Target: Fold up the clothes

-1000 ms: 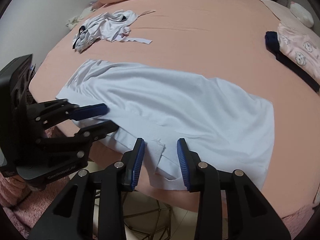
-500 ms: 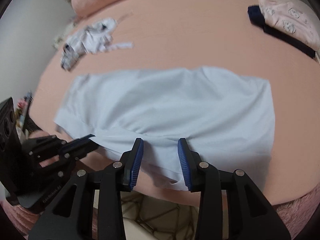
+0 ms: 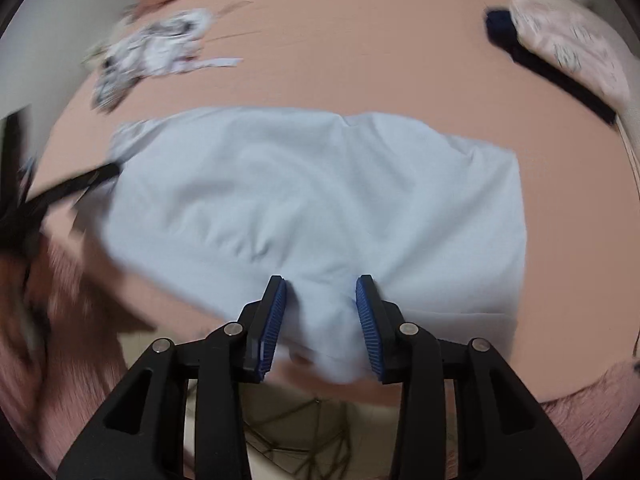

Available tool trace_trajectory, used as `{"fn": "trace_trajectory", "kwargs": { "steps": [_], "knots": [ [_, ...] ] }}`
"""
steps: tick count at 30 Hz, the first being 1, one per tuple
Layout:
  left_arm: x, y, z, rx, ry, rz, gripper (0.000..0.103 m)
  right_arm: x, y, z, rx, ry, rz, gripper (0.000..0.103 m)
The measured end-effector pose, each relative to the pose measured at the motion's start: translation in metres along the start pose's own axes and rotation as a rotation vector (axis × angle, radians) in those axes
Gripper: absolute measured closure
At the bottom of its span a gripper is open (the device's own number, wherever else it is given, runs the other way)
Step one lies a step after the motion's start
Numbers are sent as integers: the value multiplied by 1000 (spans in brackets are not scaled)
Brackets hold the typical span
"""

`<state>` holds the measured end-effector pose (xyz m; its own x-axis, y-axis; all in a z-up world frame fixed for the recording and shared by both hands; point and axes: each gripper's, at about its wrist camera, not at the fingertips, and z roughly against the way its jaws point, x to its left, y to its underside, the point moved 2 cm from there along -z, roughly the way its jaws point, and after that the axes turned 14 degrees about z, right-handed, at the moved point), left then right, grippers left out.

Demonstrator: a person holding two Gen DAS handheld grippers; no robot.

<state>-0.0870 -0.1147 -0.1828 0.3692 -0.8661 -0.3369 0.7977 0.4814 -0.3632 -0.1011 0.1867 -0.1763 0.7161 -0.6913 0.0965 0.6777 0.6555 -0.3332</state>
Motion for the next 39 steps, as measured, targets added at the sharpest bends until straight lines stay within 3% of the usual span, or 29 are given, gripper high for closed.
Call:
{"fn": "trace_trajectory", "kwargs": {
  "steps": [2,4,6,10,13,16,20,23,28,30,32,33,36,39],
  "knots": [
    [-2,-8,-3,2,18,9,89,-10,-1,11,-25,-17,-29,66],
    [-3,-17,-5,3,36,19,89,-22,-13,23,-107,-27,-83,66],
    [-5,-25,-8,5,54,28,89,-35,-31,23,-157,3,-135,64],
    [-9,-39,-12,7,84,42,89,-76,-53,-5,-101,111,-284,63],
    [-10,-37,-7,3,75,28,89,-102,-40,-16,-53,101,-373,80],
    [-12,-34,-2,0,66,14,85,-114,-32,4,-93,100,-436,78],
    [-14,-32,5,-5,54,-6,79,-111,-48,21,-155,174,-385,61],
    [-16,-29,11,-9,45,-20,88,-109,-44,13,-118,203,-374,66],
    [-19,-26,19,-15,30,-44,88,-114,-28,11,-106,212,-421,65],
    [-25,-14,7,32,12,-83,87,-115,-21,11,-101,216,-441,65],
    [-13,-7,-9,57,-122,-111,87,-117,-14,10,-96,220,-460,67],
    [-2,-8,-10,59,-155,-87,87,-118,-11,10,-93,222,-469,66],
    [27,-14,15,41,-29,83,86,-121,-1,9,-86,228,-498,66],
    [16,8,24,73,94,95,81,-97,7,6,-86,165,-448,62]
  ]
}}
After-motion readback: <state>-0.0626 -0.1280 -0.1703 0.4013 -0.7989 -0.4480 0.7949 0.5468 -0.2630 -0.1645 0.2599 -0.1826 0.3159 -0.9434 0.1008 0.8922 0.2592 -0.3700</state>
